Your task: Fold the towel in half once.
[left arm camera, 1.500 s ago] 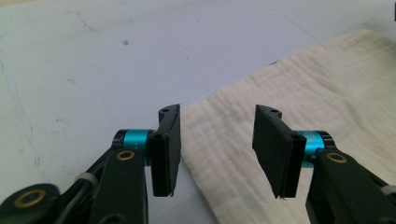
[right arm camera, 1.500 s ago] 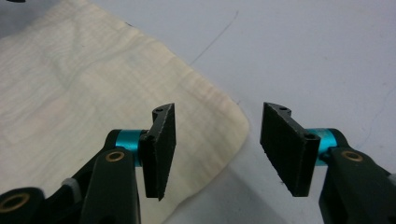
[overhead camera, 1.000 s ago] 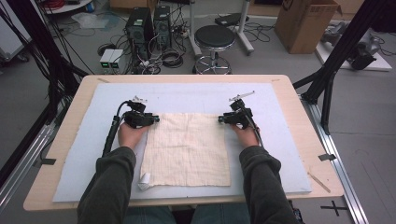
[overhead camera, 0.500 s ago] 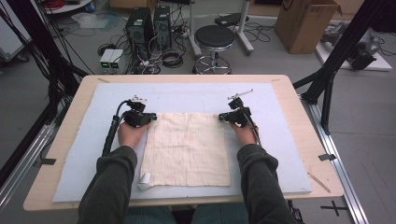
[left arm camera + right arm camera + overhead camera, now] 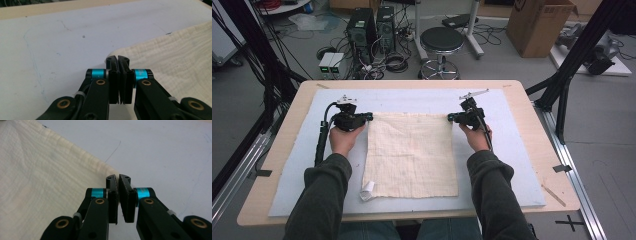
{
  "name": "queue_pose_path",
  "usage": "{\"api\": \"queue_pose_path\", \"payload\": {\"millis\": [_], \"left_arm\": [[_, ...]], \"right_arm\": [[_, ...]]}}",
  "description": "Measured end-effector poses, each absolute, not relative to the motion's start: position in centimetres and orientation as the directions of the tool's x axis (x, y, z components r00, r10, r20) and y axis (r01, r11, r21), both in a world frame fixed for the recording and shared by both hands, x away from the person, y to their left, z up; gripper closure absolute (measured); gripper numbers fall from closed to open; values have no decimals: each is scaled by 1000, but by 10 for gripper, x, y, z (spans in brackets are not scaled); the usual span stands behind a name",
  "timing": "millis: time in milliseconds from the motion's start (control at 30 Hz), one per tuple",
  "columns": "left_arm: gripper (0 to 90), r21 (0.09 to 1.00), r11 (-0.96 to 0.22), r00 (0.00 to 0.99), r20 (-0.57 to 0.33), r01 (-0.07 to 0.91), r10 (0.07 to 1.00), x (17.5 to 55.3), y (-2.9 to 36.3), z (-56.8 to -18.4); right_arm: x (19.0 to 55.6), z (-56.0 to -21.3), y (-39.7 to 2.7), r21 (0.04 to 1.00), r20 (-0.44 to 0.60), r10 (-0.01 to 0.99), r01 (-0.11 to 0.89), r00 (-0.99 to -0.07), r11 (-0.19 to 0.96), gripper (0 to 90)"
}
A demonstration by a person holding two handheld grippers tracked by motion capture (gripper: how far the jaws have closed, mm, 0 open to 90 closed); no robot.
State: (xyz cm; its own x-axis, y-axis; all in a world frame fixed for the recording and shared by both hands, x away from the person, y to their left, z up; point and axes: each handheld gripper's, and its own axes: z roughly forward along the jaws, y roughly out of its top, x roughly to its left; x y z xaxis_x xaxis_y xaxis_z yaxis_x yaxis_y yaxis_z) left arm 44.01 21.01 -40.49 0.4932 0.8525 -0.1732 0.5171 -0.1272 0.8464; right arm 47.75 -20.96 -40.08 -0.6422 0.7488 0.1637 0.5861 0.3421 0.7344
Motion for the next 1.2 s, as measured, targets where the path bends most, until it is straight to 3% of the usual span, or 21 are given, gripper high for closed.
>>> {"api": "queue_pose_path", "payload": {"millis": [533,1200], "left_arm": [[872,875,-159,562,-146,457,814,418,213,-385],[872,892,-196,611,-107,408,784,378,218,-385]], "right_arm": [[465,-375,-215,774,187,703,543,-686,324,856],[433,-371,-226,806,228,624,505,-747,310,856]]}}
